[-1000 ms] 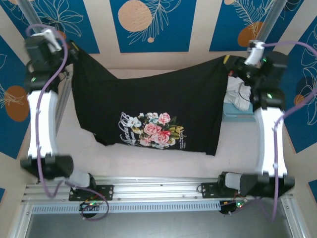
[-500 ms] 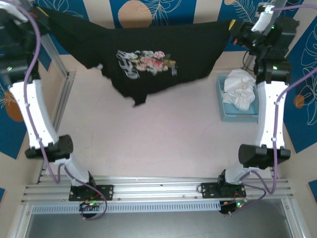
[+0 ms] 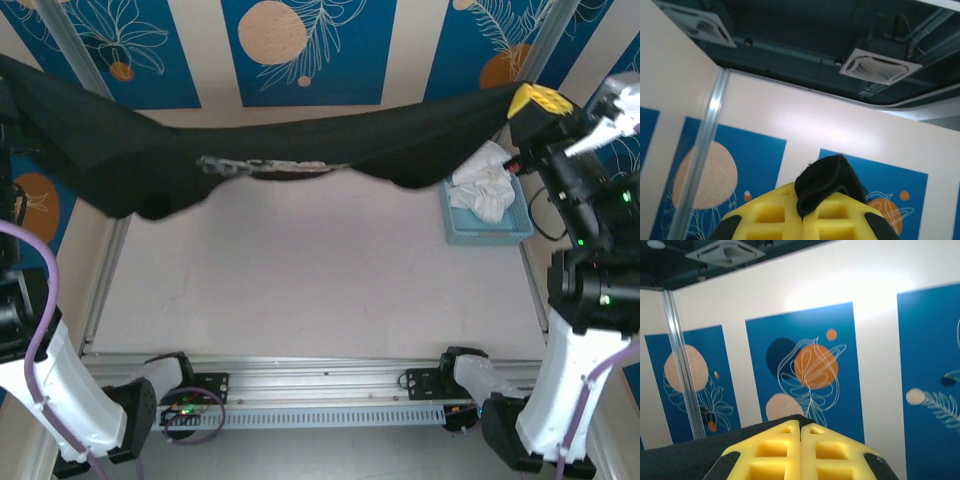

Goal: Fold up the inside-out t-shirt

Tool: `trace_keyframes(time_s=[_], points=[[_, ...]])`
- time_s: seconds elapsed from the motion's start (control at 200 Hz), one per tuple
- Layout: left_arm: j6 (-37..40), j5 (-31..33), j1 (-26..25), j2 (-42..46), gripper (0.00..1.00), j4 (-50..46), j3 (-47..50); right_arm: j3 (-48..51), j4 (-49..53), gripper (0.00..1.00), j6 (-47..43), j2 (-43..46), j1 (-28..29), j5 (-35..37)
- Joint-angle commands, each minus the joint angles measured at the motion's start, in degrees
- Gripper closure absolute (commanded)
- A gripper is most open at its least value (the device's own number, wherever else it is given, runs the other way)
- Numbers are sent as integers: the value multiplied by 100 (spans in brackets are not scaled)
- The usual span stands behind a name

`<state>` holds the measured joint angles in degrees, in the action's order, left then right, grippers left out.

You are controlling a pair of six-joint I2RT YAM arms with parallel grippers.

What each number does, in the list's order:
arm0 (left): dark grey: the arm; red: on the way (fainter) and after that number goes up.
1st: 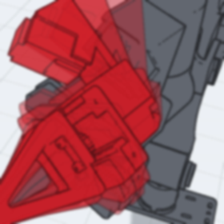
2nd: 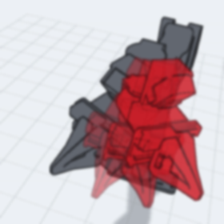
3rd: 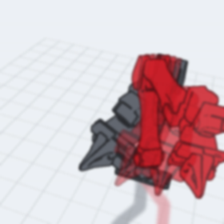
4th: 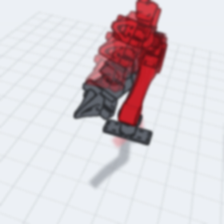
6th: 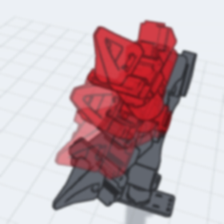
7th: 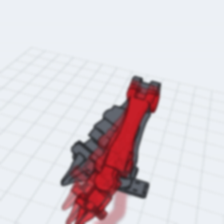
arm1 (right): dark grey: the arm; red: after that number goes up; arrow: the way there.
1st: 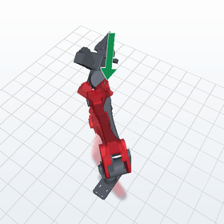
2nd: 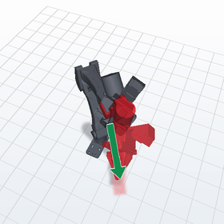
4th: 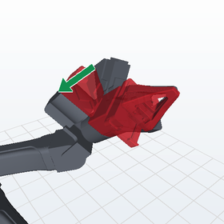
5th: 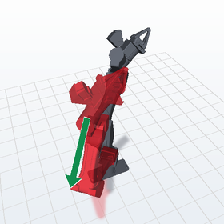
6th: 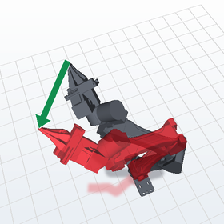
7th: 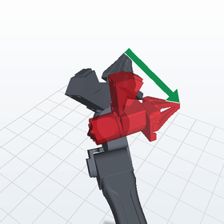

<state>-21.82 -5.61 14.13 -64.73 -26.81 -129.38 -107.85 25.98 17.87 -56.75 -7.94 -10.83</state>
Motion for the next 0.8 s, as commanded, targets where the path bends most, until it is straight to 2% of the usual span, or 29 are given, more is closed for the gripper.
trace_keyframes(time_s=[0.0,0.2,0.355,0.545,0.645,0.685,0.715,0.79], points=[[323,386,11,-280,100,317,108,-94,87,100,-324,-97,-40,472],[79,-81,-118,-1611,100,295,-67,49,-47,100,-619,-893,-15,571],[465,253,-668,-2898,100,272,-331,256,-504,100,-821,-1826,150,686],[546,489,-977,-4885,100,335,-1038,-11,-875,100,-1013,-3645,496,910],[412,533,-1034,-6141,100,398,-1744,-466,-985,100,-958,-4900,650,1007],[331,542,-1046,-6672,93,501,-2063,-795,-933,100,-877,-5454,699,1021],[279,562,-1052,-7073,91,628,-2352,-1179,-807,100,-803,-5943,730,1014],[169,657,-1063,-7935,87,846,-3067,-2504,-169,91,-628,-7155,785,957]])
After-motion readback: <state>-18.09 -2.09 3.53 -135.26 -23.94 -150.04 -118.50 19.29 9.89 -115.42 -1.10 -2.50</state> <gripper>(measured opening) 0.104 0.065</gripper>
